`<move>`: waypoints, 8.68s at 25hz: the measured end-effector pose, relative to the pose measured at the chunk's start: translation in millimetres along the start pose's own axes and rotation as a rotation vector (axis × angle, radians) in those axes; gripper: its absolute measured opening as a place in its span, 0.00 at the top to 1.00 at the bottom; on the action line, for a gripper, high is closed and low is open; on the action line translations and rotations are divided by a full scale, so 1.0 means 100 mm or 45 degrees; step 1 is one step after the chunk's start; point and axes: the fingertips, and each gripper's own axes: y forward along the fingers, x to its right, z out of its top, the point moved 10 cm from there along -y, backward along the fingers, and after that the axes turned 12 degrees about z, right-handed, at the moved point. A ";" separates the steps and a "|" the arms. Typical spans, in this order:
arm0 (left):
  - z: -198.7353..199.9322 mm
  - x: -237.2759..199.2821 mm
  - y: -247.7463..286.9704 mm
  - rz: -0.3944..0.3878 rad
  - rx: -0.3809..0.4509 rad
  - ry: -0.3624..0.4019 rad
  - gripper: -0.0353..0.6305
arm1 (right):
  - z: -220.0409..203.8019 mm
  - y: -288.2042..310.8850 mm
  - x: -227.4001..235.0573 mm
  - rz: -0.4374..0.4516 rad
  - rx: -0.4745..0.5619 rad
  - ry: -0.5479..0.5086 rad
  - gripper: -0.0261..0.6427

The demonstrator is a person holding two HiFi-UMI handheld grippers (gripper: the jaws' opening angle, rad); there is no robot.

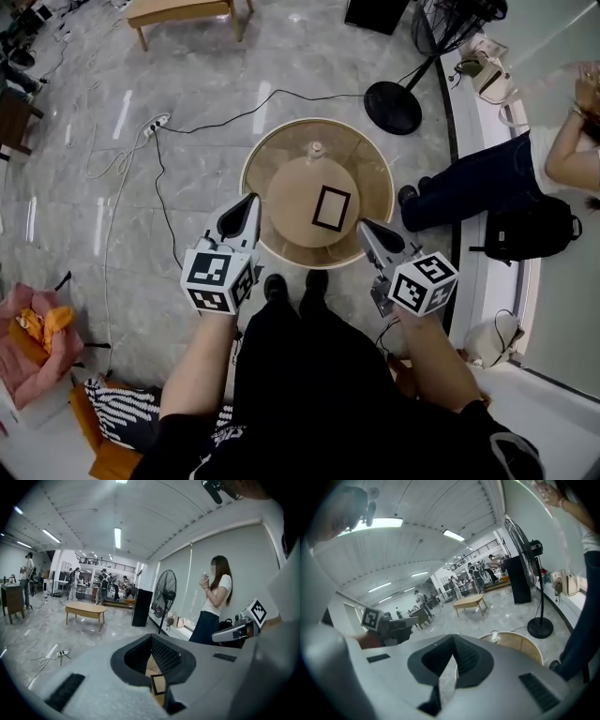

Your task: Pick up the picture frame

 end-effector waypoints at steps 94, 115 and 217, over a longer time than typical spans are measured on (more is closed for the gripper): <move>-3.46 -0.27 2.63 -0.396 -0.639 -0.184 0.76 | -2.68 1.91 2.79 -0.390 -0.649 0.195 0.86; -3.01 -0.31 2.78 -0.575 -0.538 -0.368 0.67 | -2.15 1.96 2.38 -0.132 -0.397 0.074 0.86; 0.89 -0.95 -1.35 0.202 0.263 -0.036 0.83 | 1.06 -0.11 -1.17 -0.045 0.269 -0.533 0.96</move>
